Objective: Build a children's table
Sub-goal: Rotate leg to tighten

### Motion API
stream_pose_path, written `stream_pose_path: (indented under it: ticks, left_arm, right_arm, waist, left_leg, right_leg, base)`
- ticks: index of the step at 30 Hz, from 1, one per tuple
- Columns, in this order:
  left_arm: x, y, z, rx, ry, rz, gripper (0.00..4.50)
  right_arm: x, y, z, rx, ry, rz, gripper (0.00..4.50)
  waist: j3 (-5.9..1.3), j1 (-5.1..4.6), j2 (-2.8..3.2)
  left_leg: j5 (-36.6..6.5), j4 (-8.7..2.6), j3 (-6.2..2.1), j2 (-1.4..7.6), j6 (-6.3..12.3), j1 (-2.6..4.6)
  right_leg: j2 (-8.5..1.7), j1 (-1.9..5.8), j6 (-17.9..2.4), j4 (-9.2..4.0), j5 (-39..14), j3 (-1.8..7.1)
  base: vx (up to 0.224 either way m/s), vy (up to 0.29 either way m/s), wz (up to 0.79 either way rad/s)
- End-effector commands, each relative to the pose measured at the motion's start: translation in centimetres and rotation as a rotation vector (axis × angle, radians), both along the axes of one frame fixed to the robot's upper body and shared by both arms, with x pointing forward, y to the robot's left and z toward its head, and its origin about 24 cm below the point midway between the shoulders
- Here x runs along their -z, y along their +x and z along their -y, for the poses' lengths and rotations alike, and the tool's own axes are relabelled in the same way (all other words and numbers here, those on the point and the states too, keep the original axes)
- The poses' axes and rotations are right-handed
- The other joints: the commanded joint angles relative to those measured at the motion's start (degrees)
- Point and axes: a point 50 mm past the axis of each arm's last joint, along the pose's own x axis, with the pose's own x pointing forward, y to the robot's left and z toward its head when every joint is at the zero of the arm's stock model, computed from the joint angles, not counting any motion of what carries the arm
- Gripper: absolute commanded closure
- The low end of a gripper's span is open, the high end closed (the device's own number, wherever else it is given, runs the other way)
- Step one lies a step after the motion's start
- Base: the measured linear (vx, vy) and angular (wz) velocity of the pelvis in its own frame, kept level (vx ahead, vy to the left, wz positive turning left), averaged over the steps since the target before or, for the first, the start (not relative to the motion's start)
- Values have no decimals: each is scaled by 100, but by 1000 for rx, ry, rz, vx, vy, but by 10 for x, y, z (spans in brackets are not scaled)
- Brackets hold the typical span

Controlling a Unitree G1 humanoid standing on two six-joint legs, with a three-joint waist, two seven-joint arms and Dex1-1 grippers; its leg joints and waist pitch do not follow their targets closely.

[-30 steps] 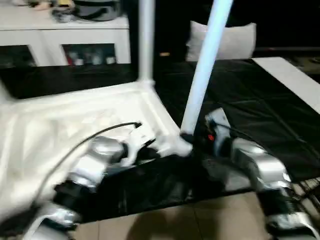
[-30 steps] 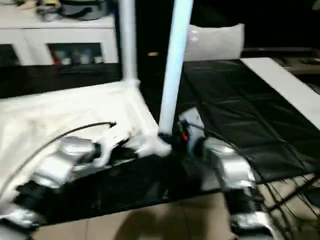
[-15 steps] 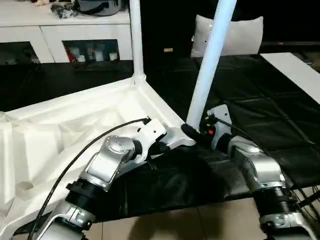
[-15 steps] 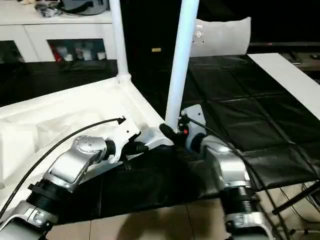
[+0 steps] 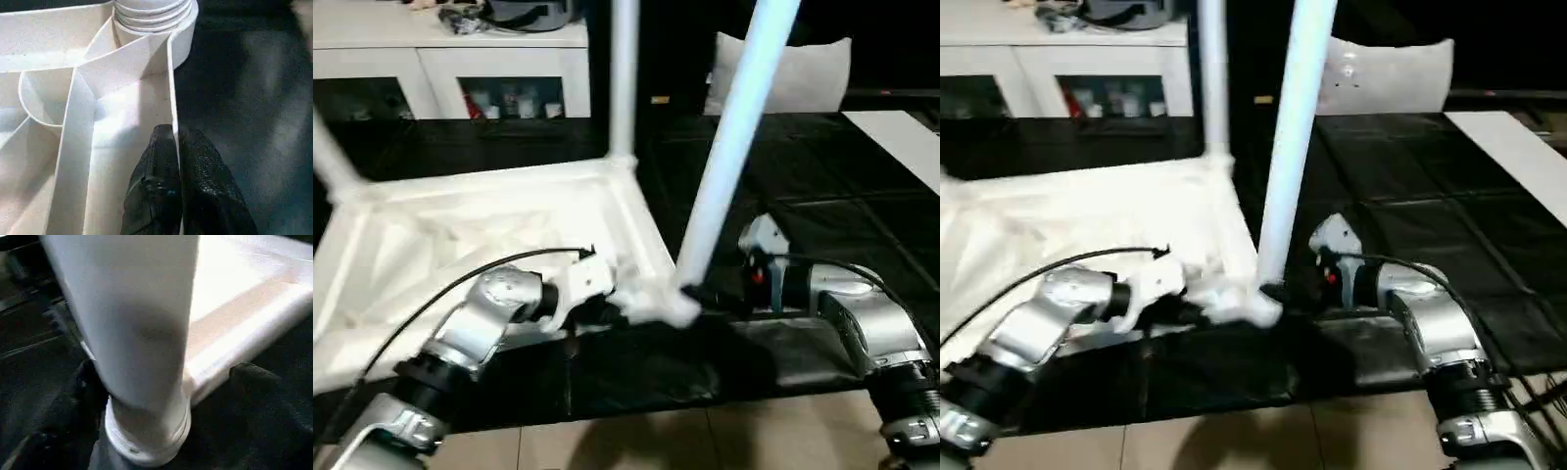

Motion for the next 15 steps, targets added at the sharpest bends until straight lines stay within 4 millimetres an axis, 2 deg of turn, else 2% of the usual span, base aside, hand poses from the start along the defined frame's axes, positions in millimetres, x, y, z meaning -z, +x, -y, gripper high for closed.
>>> stream_pose_path:
  ticks: [1, 2, 4, 7, 10, 12, 13, 15]
  left_arm:
    - [0, -9, 7, 158, 23, -26, 450]
    - [0, -10, 6, 174, 22, -28, 450]
    - [-1, -11, 4, 196, 28, -33, 450]
    - [0, -12, -2, 233, 50, -42, 450]
    - [0, -10, -4, 231, 55, -38, 450]
    - [0, -10, -4, 232, 55, -38, 450]
    - [0, -9, -5, 231, 54, -37, 450]
    - [0, -9, -5, 232, 54, -36, 450]
  right_arm:
    - [-5, -5, 0, -93, 42, -22, 62]
    - [-5, -6, 1, -113, 55, -36, 83]
    - [-3, -10, 0, -154, 64, -77, 98]
    - [0, -20, -3, -257, 67, -136, 118]
    - [3, -22, -6, -273, 75, -156, 136]
    - [4, -23, -7, -289, 83, -168, 149]
    - [6, -25, -8, -300, 91, -177, 170]
    - [6, -25, -8, -304, 93, -182, 174]
  waist:
    - [-348, 6, -20]
    - [-349, 21, -17]
    - [-349, 51, -38]
    - [-349, 84, -33]
    - [-345, 93, -52]
    - [-345, 96, -46]
    - [-348, 100, -45]
    - [-351, 101, -47]
  left_leg:
    - [-65, -355, -7, 244, 572, -58]
    - [-62, -356, -6, 242, 573, -61]
    - [-47, -356, -1, 238, 537, -64]
    - [-48, -353, 0, 238, 535, -70]
    - [-98, -362, 3, 225, 453, -69]
    - [-123, -363, 3, 216, 412, -72]
    - [-132, -361, 4, 214, 406, -70]
    - [-114, -363, -2, 219, 386, -72]
  right_leg:
    - [-463, 430, -301, -341, -1392, 500]
    - [-467, 435, -311, -339, -1387, 502]
    - [-466, 436, -314, -337, -1416, 500]
    - [-461, 440, -234, -347, -1481, 499]
    - [-456, 437, -161, -369, -1620, 486]
    - [-456, 439, -111, -385, -1721, 480]
    - [-453, 439, -98, -388, -1736, 479]
    - [-455, 439, -69, -384, -1726, 479]
  base:
    - [0, 0, 0]
    - [0, 0, 0]
    - [0, 0, 0]
    - [0, 0, 0]
    - [0, 0, 0]
    - [0, 0, 0]
    - [0, 0, 0]
    - [0, 0, 0]
